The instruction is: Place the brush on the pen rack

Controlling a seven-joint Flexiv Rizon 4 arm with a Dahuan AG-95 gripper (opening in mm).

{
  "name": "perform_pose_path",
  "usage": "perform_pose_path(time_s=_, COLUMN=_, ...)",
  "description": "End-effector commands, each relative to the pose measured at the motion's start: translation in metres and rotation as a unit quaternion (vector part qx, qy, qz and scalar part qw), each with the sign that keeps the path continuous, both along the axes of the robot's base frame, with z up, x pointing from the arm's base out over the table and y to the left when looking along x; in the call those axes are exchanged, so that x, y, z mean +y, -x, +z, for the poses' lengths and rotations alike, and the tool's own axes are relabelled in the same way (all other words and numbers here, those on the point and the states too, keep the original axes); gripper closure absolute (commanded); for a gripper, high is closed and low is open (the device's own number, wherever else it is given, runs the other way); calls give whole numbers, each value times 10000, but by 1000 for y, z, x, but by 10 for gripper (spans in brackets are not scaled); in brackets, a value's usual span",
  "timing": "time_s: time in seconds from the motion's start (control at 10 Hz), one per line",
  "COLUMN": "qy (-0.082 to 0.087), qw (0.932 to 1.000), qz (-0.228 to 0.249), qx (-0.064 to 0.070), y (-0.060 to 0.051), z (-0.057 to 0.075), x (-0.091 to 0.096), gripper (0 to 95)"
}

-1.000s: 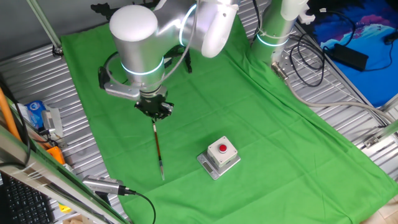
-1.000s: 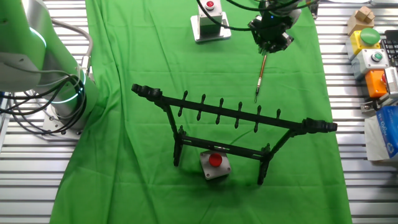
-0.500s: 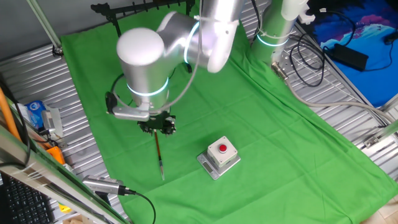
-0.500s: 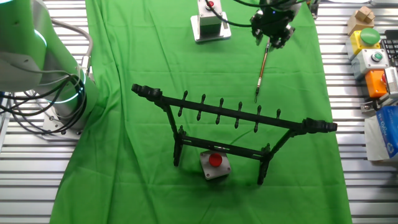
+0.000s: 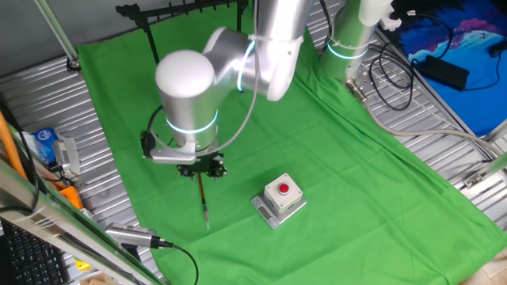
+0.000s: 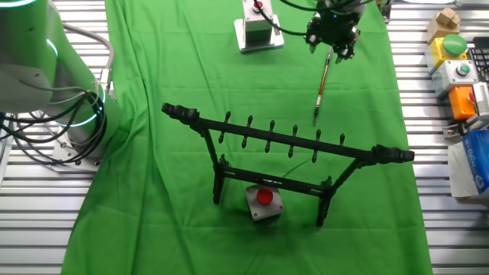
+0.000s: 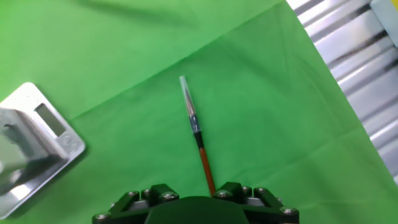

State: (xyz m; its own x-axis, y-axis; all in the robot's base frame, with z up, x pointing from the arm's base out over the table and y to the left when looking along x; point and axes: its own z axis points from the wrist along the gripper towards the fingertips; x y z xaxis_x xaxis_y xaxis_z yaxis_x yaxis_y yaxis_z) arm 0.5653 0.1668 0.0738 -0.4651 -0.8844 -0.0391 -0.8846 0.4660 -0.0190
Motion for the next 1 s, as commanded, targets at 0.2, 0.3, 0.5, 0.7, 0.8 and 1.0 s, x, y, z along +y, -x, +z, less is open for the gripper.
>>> perform_pose_path(time_s=0.2, qy=-16, qw=9999, qz=140, qx=-35, y=-3, z=-14, x=0, gripper=570)
perform_pose_path(time_s=0.3, qy=-15, qw=9998, qz=186, qx=-38, y=-3, z=-19, x=0, gripper=570)
perform_pose_path(time_s=0.5, qy=-14, qw=9998, qz=205, qx=-43, y=-5, z=-27, x=1, gripper=570)
perform_pose_path(time_s=0.7, qy=-9, qw=9998, qz=186, qx=-52, y=-6, z=-31, x=3, gripper=570)
perform_pose_path(time_s=0.8, qy=0, qw=9999, qz=156, qx=-56, y=-7, z=-33, x=4, gripper=760)
perform_pose_path(time_s=1.0, qy=14, qw=9998, qz=164, qx=-58, y=-14, z=-37, x=6, gripper=760)
